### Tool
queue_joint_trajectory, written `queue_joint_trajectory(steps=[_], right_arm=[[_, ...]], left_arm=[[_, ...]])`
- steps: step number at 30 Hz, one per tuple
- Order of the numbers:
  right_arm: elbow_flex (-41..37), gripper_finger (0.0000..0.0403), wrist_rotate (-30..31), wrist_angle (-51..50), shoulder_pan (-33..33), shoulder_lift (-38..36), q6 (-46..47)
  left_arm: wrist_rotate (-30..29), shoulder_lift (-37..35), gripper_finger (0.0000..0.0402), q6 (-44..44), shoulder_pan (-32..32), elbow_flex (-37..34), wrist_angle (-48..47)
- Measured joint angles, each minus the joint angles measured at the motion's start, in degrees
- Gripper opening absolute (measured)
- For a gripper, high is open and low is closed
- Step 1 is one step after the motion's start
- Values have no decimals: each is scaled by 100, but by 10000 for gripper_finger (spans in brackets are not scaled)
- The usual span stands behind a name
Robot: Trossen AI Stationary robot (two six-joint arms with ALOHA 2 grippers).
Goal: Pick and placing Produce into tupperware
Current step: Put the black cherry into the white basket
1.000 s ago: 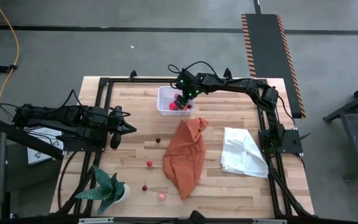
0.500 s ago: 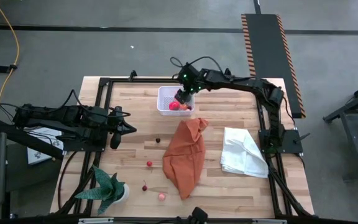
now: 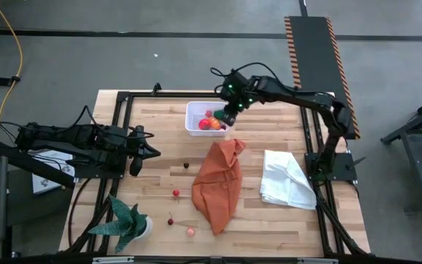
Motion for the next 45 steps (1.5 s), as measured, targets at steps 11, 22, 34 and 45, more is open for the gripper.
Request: queue_joint_trajectory(steps=[11, 22, 34, 45], right_arm=[[0, 10, -9, -566, 328, -1116, 158], [0, 4, 414, -1248, 1072, -2021, 878], [-2, 0, 856, -1945, 1907, -2115, 1320], [-5, 0, 1662, -2878, 2500, -2113, 1774]], left_arm=[[512, 0, 1, 62, -4, 0, 6], [1224, 358, 37, 493, -2, 0, 285], [1203, 1962, 31, 299, -2, 395, 766], [550, 3428, 47, 748, 0, 1249, 359]])
